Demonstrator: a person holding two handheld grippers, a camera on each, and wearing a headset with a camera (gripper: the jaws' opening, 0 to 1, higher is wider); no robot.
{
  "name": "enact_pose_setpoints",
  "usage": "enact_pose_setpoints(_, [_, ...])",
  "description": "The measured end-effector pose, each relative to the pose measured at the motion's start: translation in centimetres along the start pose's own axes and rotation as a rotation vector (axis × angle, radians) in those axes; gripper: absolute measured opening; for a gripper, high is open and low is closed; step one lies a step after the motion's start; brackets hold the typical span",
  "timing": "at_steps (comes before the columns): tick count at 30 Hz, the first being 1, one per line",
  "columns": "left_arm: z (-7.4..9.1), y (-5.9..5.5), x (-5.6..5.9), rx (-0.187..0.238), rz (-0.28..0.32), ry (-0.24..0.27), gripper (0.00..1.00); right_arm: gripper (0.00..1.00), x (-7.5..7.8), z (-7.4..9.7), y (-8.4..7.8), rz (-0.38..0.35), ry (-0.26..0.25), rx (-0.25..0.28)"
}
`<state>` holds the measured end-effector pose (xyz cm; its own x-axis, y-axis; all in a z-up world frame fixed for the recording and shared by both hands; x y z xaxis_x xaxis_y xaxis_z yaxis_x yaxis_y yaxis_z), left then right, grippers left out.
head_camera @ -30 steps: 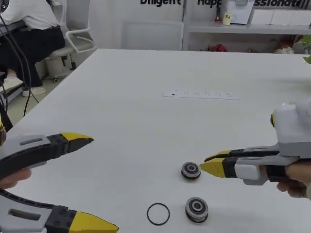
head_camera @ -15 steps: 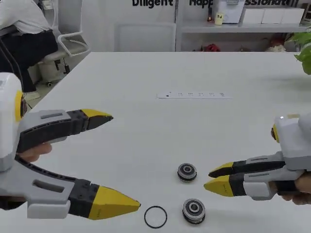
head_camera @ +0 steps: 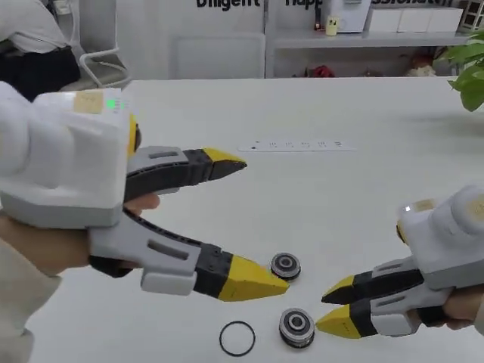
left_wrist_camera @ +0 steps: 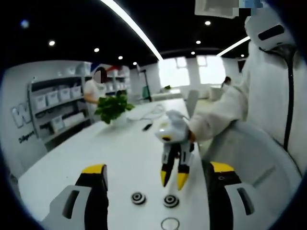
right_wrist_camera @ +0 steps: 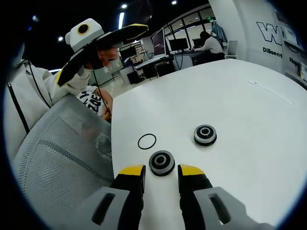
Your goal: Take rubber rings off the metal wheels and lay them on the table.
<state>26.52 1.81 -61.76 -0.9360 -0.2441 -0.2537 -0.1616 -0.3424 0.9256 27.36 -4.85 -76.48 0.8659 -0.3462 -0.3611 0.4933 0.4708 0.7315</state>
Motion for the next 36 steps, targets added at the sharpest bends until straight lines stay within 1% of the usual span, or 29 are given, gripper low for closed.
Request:
enact_pose_setpoints(4, [-1.3,-0.5,0.0,0.021,-0.001,-0.019,0.84,0.25,0.2,-0.1,-0.2,0.005,0.001,-0.005])
enact_pose_setpoints(7, [-2.4,-1.3,-0.1,0.038,-0.003,-0.024,0.81,0.25,0.3,-0.5,-0.6,-0.001,0.007,-0.017])
enact_pose_setpoints(8, [-2.8,-1.7,-0.1,0.047,0.008,-0.028,0.80,0.25,0.3,-0.6,-0.8,0.002,0.005,-0.025])
enact_pose_setpoints(10, [-3.2,-2.4,-0.1,0.051,0.020,-0.027,0.78,0.25,0.3,-0.8,-0.9,0.007,0.003,-0.032])
enact_pose_setpoints(14, [-3.9,-4.5,-0.2,0.046,0.058,-0.003,0.70,0.25,0.4,-1.1,-1.2,0.014,0.003,-0.043])
enact_pose_setpoints(15, [-4.0,-5.3,0.0,0.036,0.075,-0.006,0.69,0.25,0.4,-1.2,-1.3,0.015,0.001,-0.046])
enact_pose_setpoints(17, [-4.1,-6.7,0.4,-0.009,0.090,-0.014,0.69,0.25,0.5,-1.3,-1.3,0.015,-0.003,-0.043])
enact_pose_setpoints(20, [-4.2,-7.3,0.6,-0.015,0.086,-0.006,0.69,0.24,0.5,-1.4,-1.2,0.013,-0.004,-0.033])
enact_pose_setpoints(23, [-4.3,-8.0,0.9,-0.021,0.097,-0.016,0.64,0.23,0.6,-1.6,-1.2,0.014,-0.006,-0.033])
enact_pose_setpoints(25, [-4.5,-8.6,1.0,-0.026,0.108,-0.020,0.62,0.23,0.7,-1.7,-1.4,0.018,-0.009,-0.036])
enact_pose_setpoints(28, [-4.8,-9.4,1.2,-0.039,0.128,-0.025,0.62,0.23,0.5,-2.0,-1.6,0.031,-0.009,-0.050])
enact_pose_setpoints(31, [-5.2,-10.1,1.5,-0.061,0.113,-0.028,0.57,0.22,0.5,-2.1,-1.9,0.049,-0.011,-0.064])
enact_pose_setpoints(33, [-5.5,-10.8,1.9,-0.085,0.119,-0.044,0.53,0.22,0.5,-2.2,-1.9,0.058,-0.014,-0.067])
enact_pose_setpoints(34, [-5.6,-11.0,2.1,-0.093,0.114,-0.048,0.52,0.22,0.5,-2.3,-1.9,0.061,-0.015,-0.068])
enact_pose_setpoints(36, [-5.8,-11.8,2.5,-0.125,0.104,-0.064,0.50,0.21,0.5,-2.3,-1.8,0.071,-0.020,-0.068])
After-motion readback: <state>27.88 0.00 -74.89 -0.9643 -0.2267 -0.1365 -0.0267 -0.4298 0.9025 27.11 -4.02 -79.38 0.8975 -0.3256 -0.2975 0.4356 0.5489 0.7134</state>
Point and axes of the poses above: the centre of the closed fingertips' face, and the gripper's own axes: z roughly backward along the fingers, x roughly to its right, y roughly out of its top, the point moved 2 cm from there along z, roughly backward along the fingers, and after that the axes turned 7 degrees about -z, right-handed, at the moved point
